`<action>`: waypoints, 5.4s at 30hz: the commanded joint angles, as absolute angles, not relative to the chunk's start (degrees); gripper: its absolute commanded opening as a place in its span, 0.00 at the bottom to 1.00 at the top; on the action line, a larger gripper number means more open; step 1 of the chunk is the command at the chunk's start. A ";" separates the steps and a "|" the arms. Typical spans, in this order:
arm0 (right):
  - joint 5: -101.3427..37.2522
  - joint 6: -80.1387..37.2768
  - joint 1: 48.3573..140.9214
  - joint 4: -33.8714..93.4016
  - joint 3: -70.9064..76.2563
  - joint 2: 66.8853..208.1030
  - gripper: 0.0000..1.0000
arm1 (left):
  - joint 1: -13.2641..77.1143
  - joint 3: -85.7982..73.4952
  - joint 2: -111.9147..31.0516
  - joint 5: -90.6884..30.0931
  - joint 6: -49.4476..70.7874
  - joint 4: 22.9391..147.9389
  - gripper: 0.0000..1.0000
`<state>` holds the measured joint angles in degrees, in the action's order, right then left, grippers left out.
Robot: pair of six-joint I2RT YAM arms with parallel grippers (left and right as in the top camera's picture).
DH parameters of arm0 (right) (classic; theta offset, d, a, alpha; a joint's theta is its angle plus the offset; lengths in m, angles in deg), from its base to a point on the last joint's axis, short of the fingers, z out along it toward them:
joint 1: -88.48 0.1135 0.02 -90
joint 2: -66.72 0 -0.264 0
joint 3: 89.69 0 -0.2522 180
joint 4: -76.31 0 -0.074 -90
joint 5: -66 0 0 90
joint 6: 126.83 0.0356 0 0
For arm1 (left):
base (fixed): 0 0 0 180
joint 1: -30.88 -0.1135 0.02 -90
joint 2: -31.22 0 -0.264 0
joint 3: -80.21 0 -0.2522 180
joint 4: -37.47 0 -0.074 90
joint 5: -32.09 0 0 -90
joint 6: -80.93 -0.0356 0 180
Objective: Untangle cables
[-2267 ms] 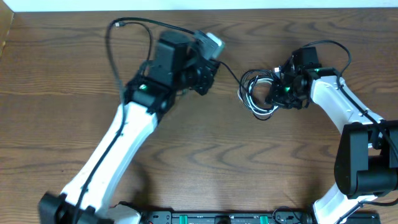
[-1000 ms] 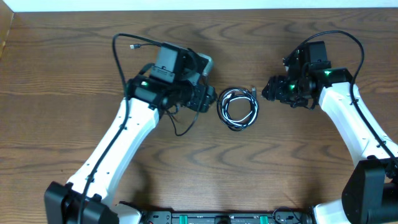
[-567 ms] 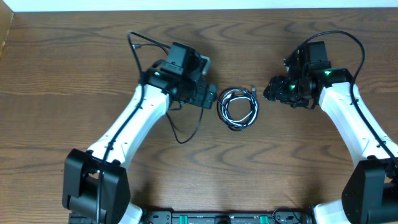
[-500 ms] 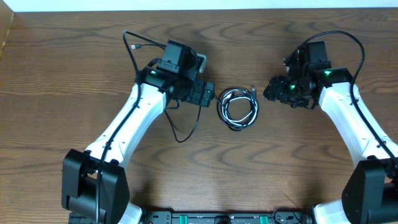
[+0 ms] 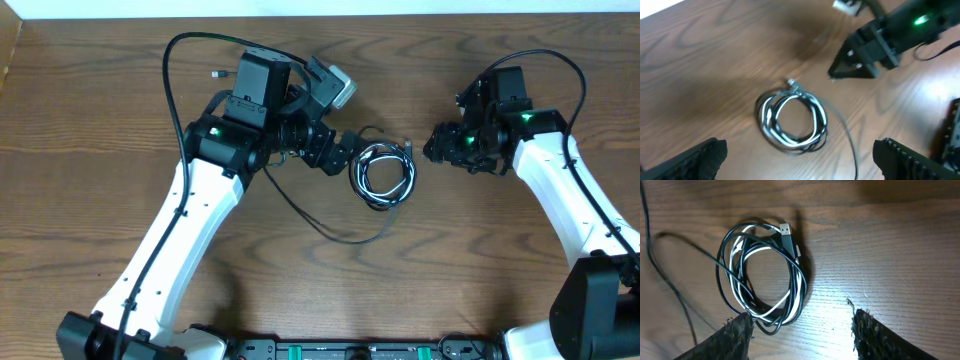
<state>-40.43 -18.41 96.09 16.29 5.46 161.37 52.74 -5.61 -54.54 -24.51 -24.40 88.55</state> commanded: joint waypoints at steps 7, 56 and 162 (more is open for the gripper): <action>-40.86 -19.31 96.03 16.18 5.05 161.55 0.58 | 58.25 -4.82 -60.20 -27.61 -16.44 88.05 0.71; -41.96 -23.84 84.40 16.20 5.05 161.55 0.55 | 68.72 -4.91 -90.67 -24.96 -13.27 75.75 0.40; -45.59 -24.23 89.30 16.18 5.09 161.55 0.59 | 64.94 -0.75 -81.88 -37.62 -22.26 84.82 0.07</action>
<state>-42.57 -23.66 86.59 15.33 5.46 161.39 66.36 -3.51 -88.11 -36.92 -29.21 84.58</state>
